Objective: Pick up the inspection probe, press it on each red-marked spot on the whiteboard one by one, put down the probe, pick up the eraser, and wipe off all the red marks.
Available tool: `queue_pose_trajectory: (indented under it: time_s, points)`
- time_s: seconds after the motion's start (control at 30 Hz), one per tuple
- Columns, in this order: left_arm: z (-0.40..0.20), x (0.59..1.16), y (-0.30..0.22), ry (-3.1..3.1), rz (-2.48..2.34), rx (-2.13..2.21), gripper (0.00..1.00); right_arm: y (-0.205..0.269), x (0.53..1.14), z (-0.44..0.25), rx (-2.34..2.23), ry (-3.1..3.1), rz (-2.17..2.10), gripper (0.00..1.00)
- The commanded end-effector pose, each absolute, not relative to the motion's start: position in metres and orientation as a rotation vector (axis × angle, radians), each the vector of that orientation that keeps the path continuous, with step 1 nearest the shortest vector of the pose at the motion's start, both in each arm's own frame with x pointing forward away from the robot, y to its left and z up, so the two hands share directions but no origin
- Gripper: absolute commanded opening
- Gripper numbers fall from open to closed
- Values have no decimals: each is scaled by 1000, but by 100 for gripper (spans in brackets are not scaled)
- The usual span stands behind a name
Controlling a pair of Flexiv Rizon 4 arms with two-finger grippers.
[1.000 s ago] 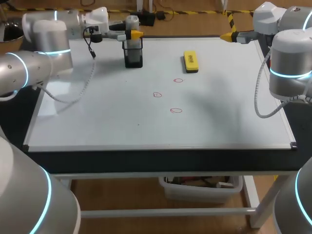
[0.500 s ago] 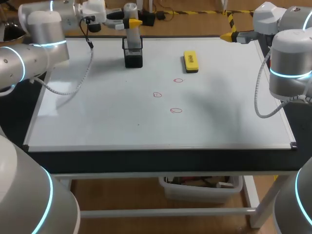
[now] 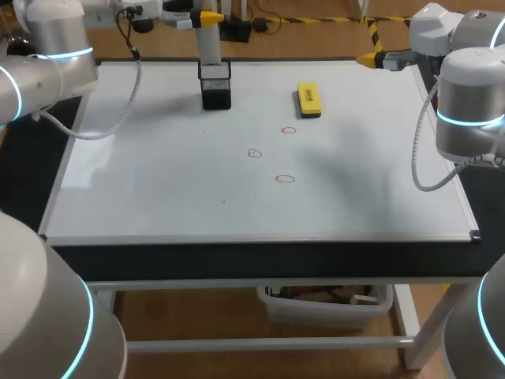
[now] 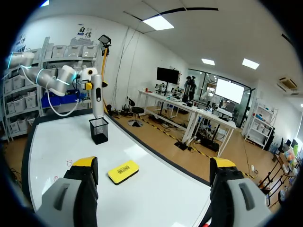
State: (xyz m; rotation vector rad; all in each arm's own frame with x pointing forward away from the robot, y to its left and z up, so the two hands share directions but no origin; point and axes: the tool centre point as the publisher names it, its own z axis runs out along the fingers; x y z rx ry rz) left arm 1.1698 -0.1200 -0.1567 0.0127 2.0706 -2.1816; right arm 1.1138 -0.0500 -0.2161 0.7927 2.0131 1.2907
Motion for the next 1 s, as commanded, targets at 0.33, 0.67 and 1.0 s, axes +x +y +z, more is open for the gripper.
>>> queue_pose_trajectory:
  time_s: [0.33,0.67,1.0]
  points:
    - [-130,1130,-66,1975,-2113,-77,0,-50,1114,-216,793,2013,1291,100]
    - [-158,1109,-12,1934,-2039,-166,0,-50,1114,-216,793,2013,1291,100]
    - [-194,1095,19,1881,-2044,-275,0,-50,1114,-216,793,2013,1291,100]
